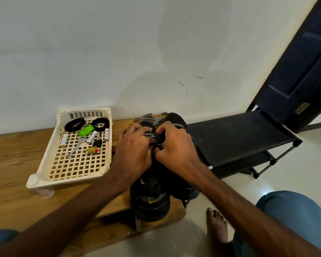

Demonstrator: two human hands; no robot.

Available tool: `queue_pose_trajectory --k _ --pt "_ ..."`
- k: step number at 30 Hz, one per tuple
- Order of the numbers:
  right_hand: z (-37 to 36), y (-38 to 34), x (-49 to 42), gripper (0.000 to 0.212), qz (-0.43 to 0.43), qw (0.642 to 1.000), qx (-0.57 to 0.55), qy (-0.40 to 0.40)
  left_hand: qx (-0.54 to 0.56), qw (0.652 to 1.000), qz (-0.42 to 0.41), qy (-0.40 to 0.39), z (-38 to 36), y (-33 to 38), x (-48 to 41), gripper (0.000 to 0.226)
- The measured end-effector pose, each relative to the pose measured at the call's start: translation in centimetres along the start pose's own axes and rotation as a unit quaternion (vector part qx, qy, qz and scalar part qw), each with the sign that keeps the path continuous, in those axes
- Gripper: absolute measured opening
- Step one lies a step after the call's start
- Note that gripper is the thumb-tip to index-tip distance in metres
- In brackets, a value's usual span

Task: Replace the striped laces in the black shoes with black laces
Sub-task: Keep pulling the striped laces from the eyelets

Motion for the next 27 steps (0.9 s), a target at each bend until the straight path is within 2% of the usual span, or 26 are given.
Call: queue_pose_trajectory --k 3,6,9,12,15,19,21,23,27 --pt "-0.1 0.1 -0.1 0.049 -0.006 1.000 0.007 0.000 -0.007 1.000 0.003 0.011 0.4 0.1 -0.6 0.024" --pt "-0.1 0.1 -0.2 0.047 -0.007 1.000 0.001 0.003 0.046 0.998 0.037 0.026 1.7 -1.2 -1.0 0.010" --pt "-0.2 -0.1 -0.3 0.047 0.005 1.000 0.001 0.006 0.105 0.989 0.074 0.079 4.3 -4.5 -1.4 0.003" --pt "0.1 0.1 -0.4 0.047 0.009 1.000 0.001 0.014 0.121 0.977 0.114 0.134 6.7 -8.7 -1.5 0.007" --pt "0.0 0.0 -0.5 0.049 0.010 1.000 0.008 0.012 0.084 0.983 0.138 0.092 5.2 -9.8 -1.1 0.017" --pt "-0.5 -0.2 -0.6 0.053 0.008 1.000 0.007 0.006 0.092 0.993 0.051 0.052 2.7 -3.9 -0.4 0.031" --pt "-0.5 -0.1 -0.6 0.055 0.003 1.000 -0.003 0.002 0.075 0.997 0.003 0.022 1.3 -0.9 0.0 0.029" --pt "-0.3 0.2 -0.6 0.054 -0.003 1.000 -0.013 0.000 0.043 0.999 0.003 -0.008 -0.1 0.3 0.3 0.027" --pt "-0.1 0.4 -0.5 0.054 -0.003 1.000 -0.023 -0.002 0.011 1.000 0.012 0.007 0.0 0.3 0.0 0.021"
Point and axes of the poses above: each hand's wrist, its own x-axis away from the middle knuckle, its own z-axis out of the back of the hand, y = z × x, the point moved 9 cm from there along -x, towards the middle knuckle, and after that the axes turned 1 degree about -y, right-handed, at the moved point
